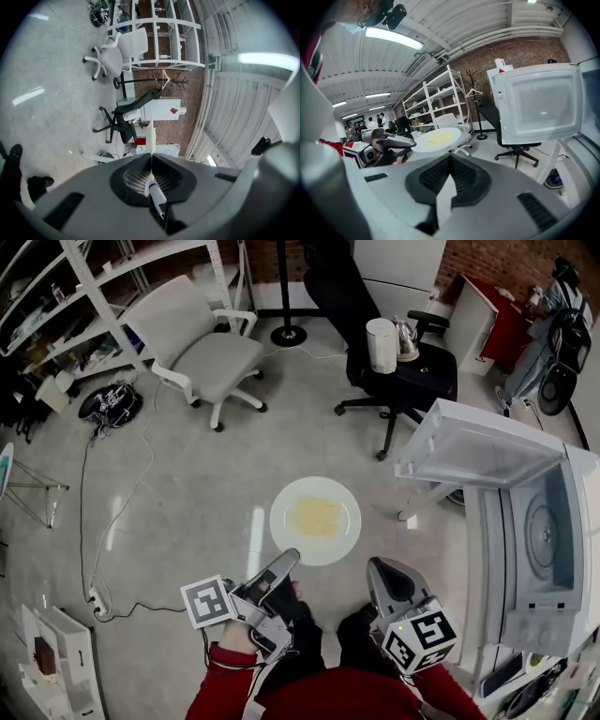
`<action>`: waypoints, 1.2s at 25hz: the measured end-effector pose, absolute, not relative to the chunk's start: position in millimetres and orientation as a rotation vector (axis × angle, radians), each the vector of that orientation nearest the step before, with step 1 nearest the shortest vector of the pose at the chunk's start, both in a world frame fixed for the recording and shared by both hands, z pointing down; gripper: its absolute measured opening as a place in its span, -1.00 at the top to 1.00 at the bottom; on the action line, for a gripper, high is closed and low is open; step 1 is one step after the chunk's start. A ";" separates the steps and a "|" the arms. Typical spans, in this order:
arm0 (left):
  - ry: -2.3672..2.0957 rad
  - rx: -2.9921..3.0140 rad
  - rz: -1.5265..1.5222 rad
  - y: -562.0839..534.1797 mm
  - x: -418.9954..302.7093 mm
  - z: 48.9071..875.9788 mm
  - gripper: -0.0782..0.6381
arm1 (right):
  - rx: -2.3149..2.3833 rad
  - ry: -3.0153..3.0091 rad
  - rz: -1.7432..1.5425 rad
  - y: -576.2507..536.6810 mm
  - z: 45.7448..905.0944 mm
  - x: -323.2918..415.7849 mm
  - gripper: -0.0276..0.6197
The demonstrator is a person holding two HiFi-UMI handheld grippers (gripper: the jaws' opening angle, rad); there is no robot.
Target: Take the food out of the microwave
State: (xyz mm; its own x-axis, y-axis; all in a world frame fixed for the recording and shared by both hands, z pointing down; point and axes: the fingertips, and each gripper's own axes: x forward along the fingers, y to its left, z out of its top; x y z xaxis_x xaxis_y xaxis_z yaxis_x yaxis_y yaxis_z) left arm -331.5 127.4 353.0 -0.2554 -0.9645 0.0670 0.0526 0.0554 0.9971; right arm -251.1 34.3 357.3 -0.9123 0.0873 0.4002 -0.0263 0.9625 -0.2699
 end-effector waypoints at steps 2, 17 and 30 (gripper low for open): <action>-1.420 0.976 -1.398 142.6 -339.5 353.6 0.73 | -0.088 -2.695 0.365 45.5 357.1 -260.4 0.88; -1.570 0.864 -1.555 229.2 -378.2 355.2 0.73 | -0.392 -2.694 0.279 124.0 353.1 -317.0 0.88; -1.641 0.786 -1.647 266.3 -387.5 356.9 0.73 | -0.590 -2.662 0.218 163.8 350.2 -343.3 0.88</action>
